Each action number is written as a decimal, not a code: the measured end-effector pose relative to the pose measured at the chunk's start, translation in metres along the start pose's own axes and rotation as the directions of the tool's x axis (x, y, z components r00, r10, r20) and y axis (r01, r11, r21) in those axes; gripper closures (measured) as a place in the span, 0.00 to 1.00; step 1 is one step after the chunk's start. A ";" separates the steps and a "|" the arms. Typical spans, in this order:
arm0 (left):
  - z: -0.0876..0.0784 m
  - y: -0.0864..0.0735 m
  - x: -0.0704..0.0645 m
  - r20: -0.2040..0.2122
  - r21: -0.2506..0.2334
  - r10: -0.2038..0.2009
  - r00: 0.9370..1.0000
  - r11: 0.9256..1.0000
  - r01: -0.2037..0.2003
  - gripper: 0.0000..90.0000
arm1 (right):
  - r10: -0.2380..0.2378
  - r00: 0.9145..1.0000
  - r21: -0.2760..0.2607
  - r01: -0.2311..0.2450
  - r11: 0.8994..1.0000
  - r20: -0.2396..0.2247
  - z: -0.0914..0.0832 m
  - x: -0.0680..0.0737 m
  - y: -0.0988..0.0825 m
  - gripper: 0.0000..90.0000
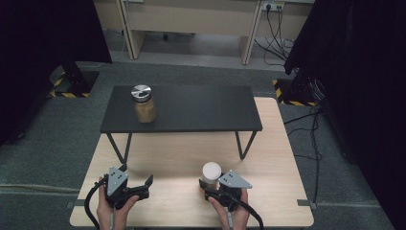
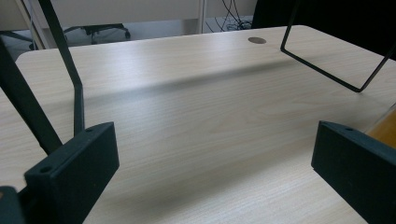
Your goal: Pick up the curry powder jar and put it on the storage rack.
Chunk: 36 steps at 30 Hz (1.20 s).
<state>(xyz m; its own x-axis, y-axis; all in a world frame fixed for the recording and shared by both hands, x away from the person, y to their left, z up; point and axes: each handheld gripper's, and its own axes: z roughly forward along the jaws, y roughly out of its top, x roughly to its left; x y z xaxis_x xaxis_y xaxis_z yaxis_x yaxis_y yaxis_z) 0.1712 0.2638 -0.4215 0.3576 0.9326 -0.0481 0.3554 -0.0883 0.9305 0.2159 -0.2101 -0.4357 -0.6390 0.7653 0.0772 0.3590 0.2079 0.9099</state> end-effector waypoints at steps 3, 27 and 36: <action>0.000 0.000 0.000 -0.002 -0.001 -0.003 1.000 1.000 0.003 0.00 | -0.010 1.000 -0.012 0.010 1.000 -0.005 -0.007 0.000 0.010 0.36; -0.002 0.001 0.001 0.009 -0.006 -0.007 1.000 1.000 0.007 0.00 | -0.060 0.998 -0.097 0.059 0.994 -0.010 -0.055 -0.008 0.083 0.36; -0.003 0.001 0.001 0.010 -0.010 -0.009 1.000 1.000 0.009 0.00 | -0.064 0.998 -0.108 0.063 0.992 -0.008 -0.060 -0.006 0.087 0.36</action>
<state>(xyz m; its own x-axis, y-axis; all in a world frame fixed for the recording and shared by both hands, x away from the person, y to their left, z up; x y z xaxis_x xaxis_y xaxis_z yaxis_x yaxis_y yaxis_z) 0.1698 0.2654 -0.4193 0.3628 0.9300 -0.0596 0.3500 -0.0767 0.9336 0.2102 -0.2326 -0.3327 -0.6663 0.7454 0.0222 0.2423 0.1882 0.9518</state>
